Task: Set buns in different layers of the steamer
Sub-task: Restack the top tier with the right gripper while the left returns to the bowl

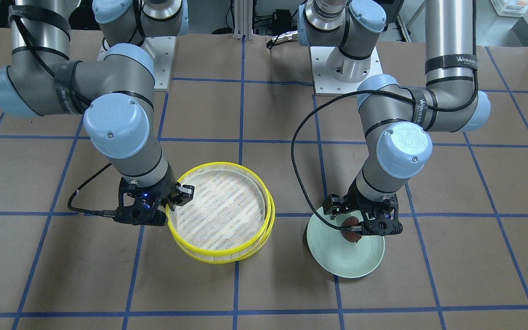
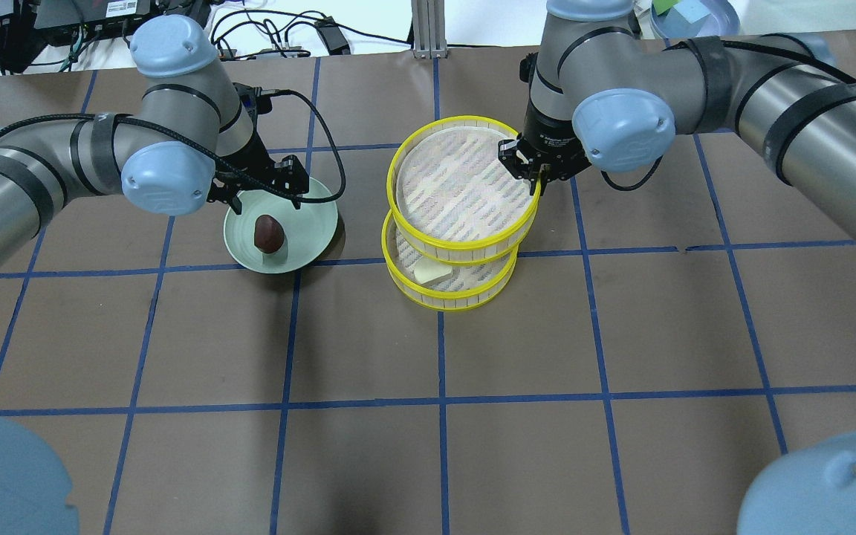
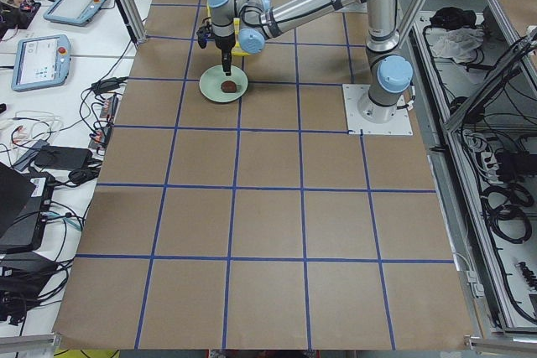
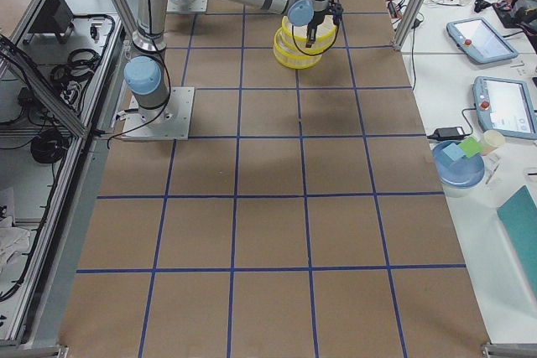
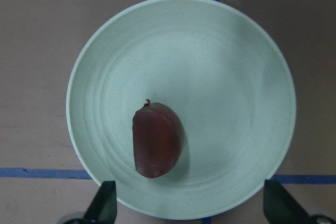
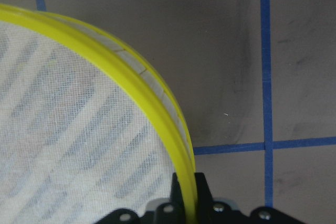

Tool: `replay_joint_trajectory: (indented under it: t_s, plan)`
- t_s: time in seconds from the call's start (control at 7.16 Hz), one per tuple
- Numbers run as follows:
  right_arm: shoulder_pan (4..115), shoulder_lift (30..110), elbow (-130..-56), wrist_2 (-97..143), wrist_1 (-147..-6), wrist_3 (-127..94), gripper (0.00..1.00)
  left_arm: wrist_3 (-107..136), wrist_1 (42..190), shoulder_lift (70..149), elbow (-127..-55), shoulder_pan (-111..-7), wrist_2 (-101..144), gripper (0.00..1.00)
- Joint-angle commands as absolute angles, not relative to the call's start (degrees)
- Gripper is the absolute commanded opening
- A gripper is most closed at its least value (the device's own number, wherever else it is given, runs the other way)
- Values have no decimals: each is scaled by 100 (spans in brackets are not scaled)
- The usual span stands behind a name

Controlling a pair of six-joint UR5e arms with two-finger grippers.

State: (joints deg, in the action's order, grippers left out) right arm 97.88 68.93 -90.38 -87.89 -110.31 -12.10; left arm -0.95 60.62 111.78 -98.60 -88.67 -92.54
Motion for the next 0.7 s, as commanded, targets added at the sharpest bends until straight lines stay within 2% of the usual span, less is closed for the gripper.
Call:
replay_joint_trajectory:
  t_s: [0.0,0.56]
  plan:
    - [9905,6864,-9070,-8772,-11030,-1082,0,-299,5898,11451,-9870,-8859,-9396,94]
    - [9976,6733,-9184,-8825,-11039,-1098,0,-509,5836,11750,-9853,-8605,-9178,94]
